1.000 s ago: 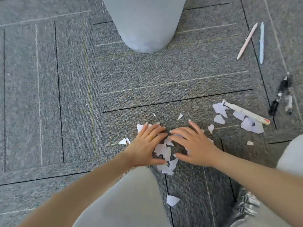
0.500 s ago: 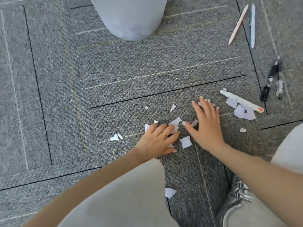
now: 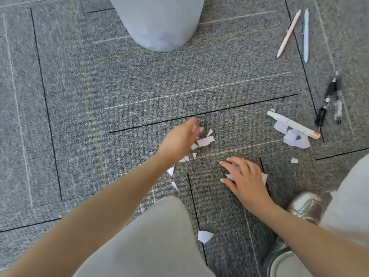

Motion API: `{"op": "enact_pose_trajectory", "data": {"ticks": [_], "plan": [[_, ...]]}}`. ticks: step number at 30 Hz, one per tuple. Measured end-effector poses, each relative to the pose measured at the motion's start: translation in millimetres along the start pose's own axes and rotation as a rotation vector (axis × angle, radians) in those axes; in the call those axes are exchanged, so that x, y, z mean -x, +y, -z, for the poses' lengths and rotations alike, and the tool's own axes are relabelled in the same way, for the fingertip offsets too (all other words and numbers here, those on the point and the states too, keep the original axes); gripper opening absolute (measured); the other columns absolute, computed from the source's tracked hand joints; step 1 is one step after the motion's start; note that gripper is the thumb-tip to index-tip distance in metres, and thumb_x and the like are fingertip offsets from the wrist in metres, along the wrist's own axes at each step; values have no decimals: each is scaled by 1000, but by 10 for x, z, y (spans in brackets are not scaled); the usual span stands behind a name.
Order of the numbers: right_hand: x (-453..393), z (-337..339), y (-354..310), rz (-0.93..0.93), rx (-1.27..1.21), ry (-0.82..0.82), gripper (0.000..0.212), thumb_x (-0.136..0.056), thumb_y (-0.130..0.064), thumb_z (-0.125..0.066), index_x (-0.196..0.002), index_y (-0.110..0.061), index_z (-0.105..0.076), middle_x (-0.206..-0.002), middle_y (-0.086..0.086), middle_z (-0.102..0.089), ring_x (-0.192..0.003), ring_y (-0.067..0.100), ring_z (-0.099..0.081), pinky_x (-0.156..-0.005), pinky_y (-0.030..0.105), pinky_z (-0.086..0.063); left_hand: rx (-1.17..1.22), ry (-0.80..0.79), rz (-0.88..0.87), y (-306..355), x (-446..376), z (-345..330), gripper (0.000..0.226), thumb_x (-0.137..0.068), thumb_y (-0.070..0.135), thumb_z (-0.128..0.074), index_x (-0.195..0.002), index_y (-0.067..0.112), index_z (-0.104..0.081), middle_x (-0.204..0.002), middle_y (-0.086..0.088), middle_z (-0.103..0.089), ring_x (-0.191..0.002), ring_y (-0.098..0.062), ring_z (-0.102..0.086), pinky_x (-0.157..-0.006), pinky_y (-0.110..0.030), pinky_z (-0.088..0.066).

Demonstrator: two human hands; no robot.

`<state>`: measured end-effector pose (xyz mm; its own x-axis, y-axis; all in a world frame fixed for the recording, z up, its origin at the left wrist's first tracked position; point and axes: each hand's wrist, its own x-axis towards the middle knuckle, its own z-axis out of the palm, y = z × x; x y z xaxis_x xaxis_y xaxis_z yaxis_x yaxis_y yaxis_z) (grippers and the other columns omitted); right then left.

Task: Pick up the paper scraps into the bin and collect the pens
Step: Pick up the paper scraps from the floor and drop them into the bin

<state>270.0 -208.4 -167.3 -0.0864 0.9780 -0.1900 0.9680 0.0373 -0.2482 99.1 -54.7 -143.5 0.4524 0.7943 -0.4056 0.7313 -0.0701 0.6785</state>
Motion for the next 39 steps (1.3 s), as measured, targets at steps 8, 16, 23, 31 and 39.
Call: {"op": "enact_pose_trajectory", "data": {"ticks": [8, 16, 23, 31, 39], "plan": [[-262, 250, -102, -145, -391, -46, 24, -90, 2, -50, -105, -8, -65, -102, 2, -54, -81, 17, -54, -67, 22, -37, 530, 211, 205, 80, 4, 651, 24, -98, 33, -38, -78, 20, -45, -61, 5, -40, -47, -9, -33, -43, -22, -32], [-1732, 1791, -843, -789, -1599, 760, 19, -89, -7, -55, -98, -18, -68, -75, -8, -64, -59, -8, -55, -59, 3, -46, 1016, 585, 106, 965, 44, 1695, 30, -97, 28, -41, -68, 19, -41, -61, 7, -46, -46, -5, -47, -46, -21, -40], [-2915, 3381, -981, -68, -1434, 934, 21, -84, -2, -49, -84, -16, -66, -74, -9, -61, -66, 3, -55, -70, 19, -47, 788, 937, -86, 1794, -630, 2891, 34, -94, 17, -17, -68, 19, -39, -62, 4, -35, -52, -8, -37, -41, -14, -33], [-3524, 3187, -598, 138, -354, 116, 30, -97, -23, -36, -79, -8, -54, -66, 5, -45, -74, 23, -43, -57, 33, -26, -197, 378, 424, 1471, -1257, 2882, 54, -93, 45, -38, -127, 6, -48, -138, -17, -40, -127, -32, -39, -104, -39, -33], [-3505, 3114, -647, 323, -272, 78, 28, -93, -18, -41, -111, -21, -63, -117, 5, -64, -107, 29, -57, -83, 36, -43, 42, 506, 280, 1639, -884, 2643, 42, -94, 2, -32, -131, 14, -50, -130, -4, -56, -118, -19, -51, -91, -22, -38]]}}
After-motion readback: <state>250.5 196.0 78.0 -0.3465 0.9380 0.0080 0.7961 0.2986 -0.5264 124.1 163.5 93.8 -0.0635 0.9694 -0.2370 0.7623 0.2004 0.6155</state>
